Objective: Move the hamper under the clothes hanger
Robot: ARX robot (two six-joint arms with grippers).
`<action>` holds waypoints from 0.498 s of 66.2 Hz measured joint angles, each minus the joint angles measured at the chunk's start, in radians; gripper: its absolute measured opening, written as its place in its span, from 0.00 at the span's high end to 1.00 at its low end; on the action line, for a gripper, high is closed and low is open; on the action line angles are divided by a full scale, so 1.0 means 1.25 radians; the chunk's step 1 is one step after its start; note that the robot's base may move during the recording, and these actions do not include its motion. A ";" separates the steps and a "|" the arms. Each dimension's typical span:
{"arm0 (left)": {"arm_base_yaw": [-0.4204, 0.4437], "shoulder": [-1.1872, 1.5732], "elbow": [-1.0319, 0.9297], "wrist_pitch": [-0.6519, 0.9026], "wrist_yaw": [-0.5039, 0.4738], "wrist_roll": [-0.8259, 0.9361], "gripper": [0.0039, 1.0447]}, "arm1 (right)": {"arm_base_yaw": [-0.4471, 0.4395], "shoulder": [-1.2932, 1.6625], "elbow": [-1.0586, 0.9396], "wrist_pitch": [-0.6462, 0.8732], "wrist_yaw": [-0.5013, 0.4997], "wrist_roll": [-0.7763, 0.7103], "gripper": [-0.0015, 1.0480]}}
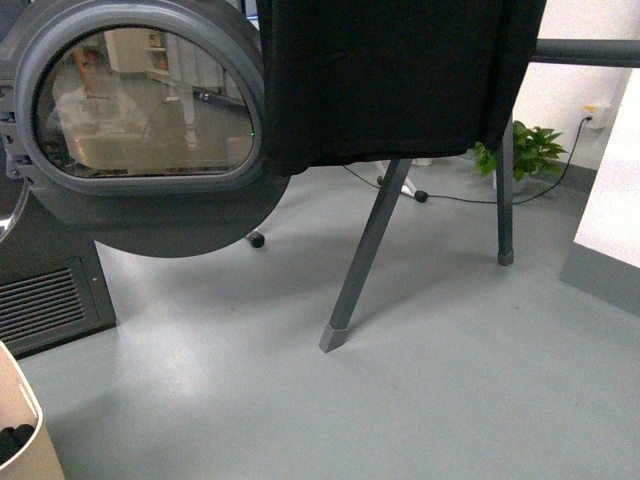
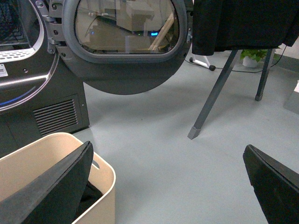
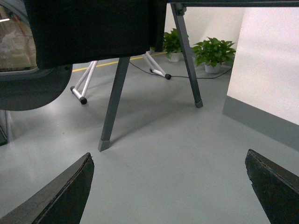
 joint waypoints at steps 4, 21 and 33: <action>0.000 0.001 0.000 0.000 0.000 0.000 0.06 | -0.001 0.000 0.000 0.000 0.001 0.000 0.08; 0.000 0.000 0.000 0.000 -0.003 0.000 0.06 | 0.001 0.001 0.000 0.000 -0.004 0.000 0.08; 0.000 -0.001 0.000 0.000 -0.002 0.000 0.06 | 0.000 0.000 0.000 0.000 -0.004 0.000 0.08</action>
